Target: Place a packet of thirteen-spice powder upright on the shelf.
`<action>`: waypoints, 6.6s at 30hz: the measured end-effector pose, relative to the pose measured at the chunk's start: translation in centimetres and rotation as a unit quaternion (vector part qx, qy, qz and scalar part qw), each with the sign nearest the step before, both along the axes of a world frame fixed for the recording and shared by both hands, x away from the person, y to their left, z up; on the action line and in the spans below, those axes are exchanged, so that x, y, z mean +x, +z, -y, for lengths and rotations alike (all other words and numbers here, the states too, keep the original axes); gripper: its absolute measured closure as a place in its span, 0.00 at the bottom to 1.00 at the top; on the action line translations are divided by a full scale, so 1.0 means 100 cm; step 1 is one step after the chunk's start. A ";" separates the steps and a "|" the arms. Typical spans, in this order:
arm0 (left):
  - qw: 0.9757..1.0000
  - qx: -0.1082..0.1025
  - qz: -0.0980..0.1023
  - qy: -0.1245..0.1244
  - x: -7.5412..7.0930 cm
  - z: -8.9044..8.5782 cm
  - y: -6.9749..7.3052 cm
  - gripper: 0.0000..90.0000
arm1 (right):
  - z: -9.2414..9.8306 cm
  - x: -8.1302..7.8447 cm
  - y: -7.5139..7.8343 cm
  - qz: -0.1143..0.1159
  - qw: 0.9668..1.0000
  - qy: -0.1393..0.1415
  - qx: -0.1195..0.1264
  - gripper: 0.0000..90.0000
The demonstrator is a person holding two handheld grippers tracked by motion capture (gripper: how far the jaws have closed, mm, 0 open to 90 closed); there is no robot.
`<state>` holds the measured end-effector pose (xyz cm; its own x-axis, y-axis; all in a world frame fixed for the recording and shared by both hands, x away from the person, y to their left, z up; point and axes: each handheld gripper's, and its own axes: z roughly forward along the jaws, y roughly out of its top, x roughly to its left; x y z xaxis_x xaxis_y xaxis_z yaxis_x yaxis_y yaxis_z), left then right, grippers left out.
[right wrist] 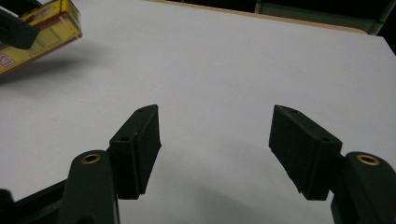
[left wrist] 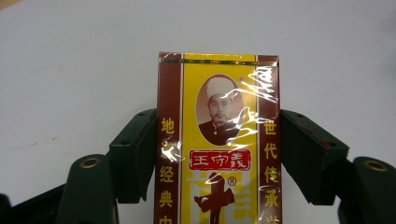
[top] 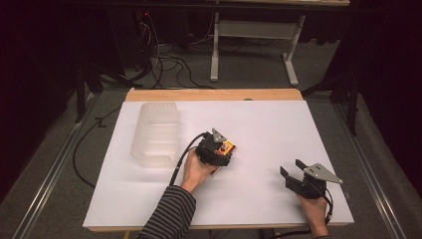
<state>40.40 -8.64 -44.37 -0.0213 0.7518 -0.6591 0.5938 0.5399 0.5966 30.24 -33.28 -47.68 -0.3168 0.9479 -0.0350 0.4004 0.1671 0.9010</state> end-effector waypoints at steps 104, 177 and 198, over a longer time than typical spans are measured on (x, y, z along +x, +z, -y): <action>0.978 -0.062 0.113 0.167 0.016 -0.130 0.074 0.37 | 0.003 0.003 0.000 -0.017 1.000 -0.005 0.016 0.38; 0.975 -0.045 0.090 0.197 0.003 -0.170 0.033 0.36 | 0.002 0.002 0.000 -0.010 1.000 -0.004 0.012 0.38; 0.976 -0.047 0.083 0.196 -0.008 -0.172 0.030 0.36 | 0.002 0.002 0.000 -0.009 1.000 -0.005 0.011 0.38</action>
<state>39.62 8.56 -41.36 -0.1820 0.6439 -0.7432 0.2310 0.7626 0.6042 30.39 -33.49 -47.67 -0.3078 0.9514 -0.0083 0.4173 0.1428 0.8975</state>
